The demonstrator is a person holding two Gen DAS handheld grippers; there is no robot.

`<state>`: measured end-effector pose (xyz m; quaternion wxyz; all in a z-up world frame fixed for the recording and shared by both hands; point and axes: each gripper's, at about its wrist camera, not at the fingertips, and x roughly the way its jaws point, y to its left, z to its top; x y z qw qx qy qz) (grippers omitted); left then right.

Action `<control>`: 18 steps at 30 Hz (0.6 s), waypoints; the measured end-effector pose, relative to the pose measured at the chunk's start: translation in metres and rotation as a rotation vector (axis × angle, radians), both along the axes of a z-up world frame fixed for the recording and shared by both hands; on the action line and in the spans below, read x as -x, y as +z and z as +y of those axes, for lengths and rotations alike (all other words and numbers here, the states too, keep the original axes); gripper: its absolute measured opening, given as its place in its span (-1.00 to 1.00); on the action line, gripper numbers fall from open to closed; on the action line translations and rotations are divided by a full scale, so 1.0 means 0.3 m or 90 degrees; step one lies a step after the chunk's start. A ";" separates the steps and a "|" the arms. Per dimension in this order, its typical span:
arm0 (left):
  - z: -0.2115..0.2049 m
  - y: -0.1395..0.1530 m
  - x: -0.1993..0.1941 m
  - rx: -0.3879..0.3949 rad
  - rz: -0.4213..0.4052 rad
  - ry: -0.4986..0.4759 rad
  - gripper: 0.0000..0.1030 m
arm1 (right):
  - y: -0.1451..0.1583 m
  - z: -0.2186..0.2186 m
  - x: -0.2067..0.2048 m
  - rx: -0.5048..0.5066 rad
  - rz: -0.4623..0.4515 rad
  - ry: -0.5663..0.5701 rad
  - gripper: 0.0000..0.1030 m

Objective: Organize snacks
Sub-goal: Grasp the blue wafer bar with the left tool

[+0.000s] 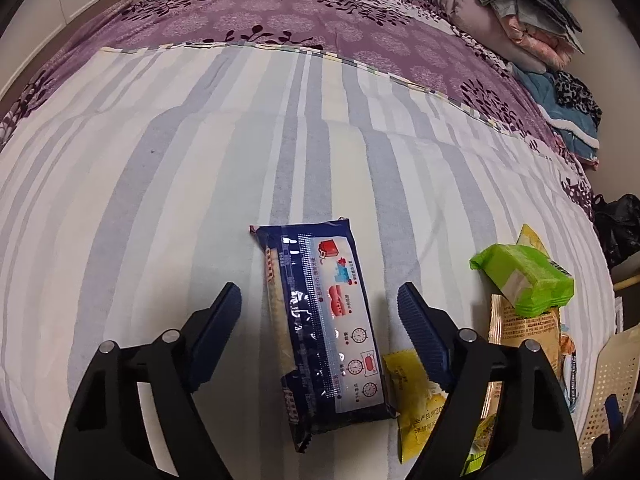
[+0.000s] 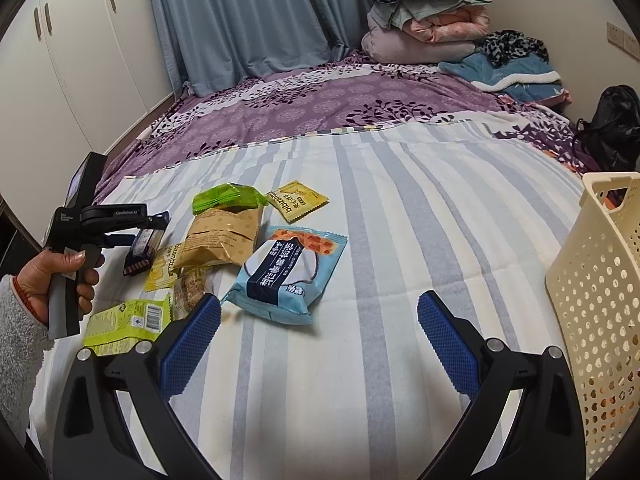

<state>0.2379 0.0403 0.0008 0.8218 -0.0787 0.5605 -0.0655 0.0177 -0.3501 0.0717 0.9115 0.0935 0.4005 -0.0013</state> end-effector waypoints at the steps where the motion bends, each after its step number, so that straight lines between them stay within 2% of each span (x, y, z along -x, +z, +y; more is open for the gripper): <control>1: 0.005 0.002 0.002 -0.002 -0.002 0.003 0.37 | -0.001 0.000 -0.010 0.000 0.000 -0.002 0.90; 7: 0.048 0.008 0.017 0.014 -0.010 0.015 0.03 | -0.019 -0.002 -0.059 -0.009 0.009 -0.010 0.90; 12: 0.051 0.016 0.039 0.010 -0.018 0.009 -0.03 | -0.034 0.006 -0.094 -0.013 0.016 -0.014 0.90; 18: 0.042 0.034 0.068 -0.021 -0.040 -0.013 -0.11 | -0.061 0.012 -0.139 -0.002 0.026 -0.025 0.90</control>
